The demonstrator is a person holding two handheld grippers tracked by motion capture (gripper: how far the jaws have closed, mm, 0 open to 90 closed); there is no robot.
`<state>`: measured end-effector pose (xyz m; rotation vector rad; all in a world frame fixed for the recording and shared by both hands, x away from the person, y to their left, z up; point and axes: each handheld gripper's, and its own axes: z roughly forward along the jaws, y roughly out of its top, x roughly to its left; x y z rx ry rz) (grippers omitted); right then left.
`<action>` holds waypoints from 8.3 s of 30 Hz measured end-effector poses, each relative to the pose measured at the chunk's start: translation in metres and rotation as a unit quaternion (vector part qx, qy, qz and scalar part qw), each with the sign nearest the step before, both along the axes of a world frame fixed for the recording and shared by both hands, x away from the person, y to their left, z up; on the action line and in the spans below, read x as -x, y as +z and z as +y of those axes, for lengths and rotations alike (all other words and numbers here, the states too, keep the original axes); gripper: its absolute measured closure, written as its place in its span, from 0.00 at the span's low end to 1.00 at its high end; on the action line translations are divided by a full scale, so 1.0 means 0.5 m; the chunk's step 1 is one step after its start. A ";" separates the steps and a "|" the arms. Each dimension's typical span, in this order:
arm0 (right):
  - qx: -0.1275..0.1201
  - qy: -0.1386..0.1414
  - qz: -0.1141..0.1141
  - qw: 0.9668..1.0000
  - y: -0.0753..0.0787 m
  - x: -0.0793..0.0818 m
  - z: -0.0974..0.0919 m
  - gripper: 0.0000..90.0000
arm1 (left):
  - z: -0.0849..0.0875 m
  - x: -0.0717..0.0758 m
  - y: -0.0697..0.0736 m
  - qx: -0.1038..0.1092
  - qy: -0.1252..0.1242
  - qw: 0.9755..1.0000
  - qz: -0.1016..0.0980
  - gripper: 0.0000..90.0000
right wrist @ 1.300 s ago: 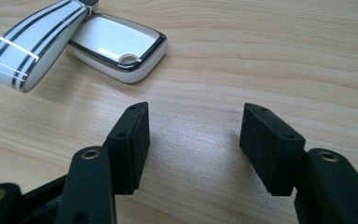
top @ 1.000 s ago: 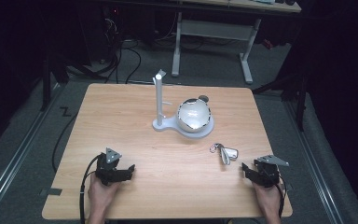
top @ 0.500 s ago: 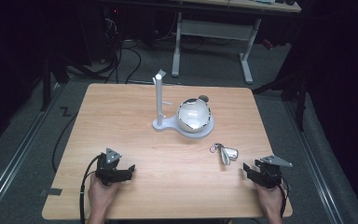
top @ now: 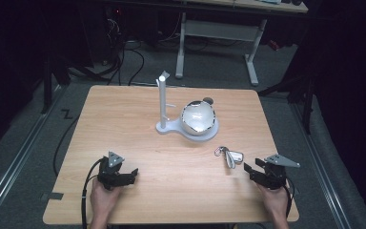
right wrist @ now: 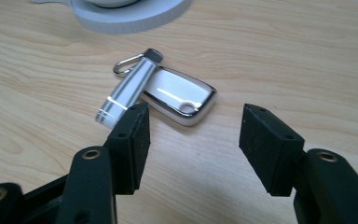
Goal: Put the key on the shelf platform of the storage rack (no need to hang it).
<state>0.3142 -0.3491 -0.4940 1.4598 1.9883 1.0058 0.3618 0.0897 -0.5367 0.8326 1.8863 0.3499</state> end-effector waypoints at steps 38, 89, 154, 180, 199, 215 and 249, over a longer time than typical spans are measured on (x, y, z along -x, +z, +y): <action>0.062 0.071 0.030 0.995 0.007 -0.144 0.116 0.57 | -0.001 0.000 0.000 0.000 0.005 1.000 -0.001 0.19; 0.055 0.098 0.057 0.992 -0.027 -0.192 0.119 0.82 | -0.004 0.000 0.002 0.007 0.017 1.000 0.003 0.19; -0.040 0.151 -0.066 0.986 0.179 -0.166 0.111 0.82 | -0.004 0.000 0.001 0.004 0.018 1.000 0.001 0.19; -0.037 0.149 -0.074 0.985 0.217 -0.252 0.160 0.82 | -0.004 0.000 0.001 0.006 0.017 1.000 0.002 0.19; -0.034 0.135 -0.066 0.988 0.212 -0.317 0.196 0.82 | -0.004 0.001 0.001 0.006 0.016 1.000 0.002 0.19; -0.007 0.121 -0.042 0.992 0.169 -0.349 0.218 0.82 | -0.004 0.001 0.001 0.006 0.016 1.000 0.002 0.19; 0.010 0.139 0.022 0.990 0.118 -0.419 0.289 0.82 | -0.002 0.001 0.000 -0.002 0.009 1.000 -0.002 0.19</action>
